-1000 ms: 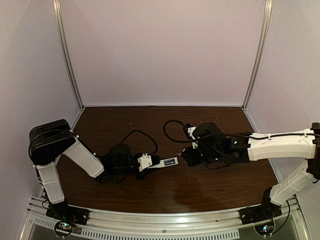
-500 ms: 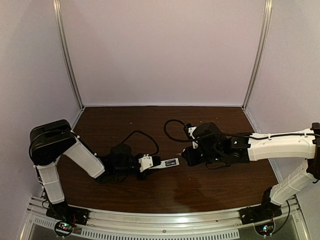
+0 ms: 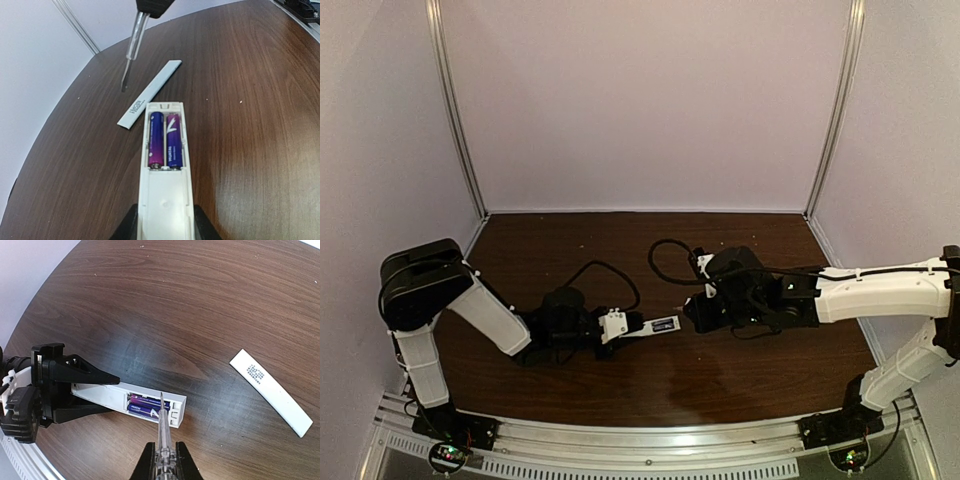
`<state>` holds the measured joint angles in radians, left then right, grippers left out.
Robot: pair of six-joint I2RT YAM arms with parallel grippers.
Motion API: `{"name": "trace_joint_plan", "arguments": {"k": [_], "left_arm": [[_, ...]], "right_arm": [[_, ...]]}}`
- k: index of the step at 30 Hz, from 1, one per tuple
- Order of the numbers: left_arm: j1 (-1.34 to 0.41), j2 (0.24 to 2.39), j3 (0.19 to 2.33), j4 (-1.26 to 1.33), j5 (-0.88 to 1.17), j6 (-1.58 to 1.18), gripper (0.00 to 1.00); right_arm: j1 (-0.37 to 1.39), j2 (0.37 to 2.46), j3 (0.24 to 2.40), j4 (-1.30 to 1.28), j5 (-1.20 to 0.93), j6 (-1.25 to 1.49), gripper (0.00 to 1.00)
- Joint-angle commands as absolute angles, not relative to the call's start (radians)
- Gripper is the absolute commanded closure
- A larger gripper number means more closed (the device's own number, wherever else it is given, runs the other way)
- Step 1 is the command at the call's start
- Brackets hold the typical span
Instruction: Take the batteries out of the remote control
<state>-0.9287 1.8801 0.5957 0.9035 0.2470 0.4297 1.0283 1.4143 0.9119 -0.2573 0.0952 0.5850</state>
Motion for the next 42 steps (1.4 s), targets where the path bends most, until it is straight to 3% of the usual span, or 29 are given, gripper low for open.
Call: {"name": "trace_joint_plan", "arguments": {"k": [1,42], "left_arm": [[-0.937,1.897,0.618,0.921,0.259,0.445,1.00],[-0.957,1.927,0.640,0.913,0.194,0.458,1.00]], "right_arm": [[1.036,1.410,0.898,-0.239,0.124,0.601,1.00],[1.037,1.475,0.842,-0.220,0.100,0.700,1.00]]}}
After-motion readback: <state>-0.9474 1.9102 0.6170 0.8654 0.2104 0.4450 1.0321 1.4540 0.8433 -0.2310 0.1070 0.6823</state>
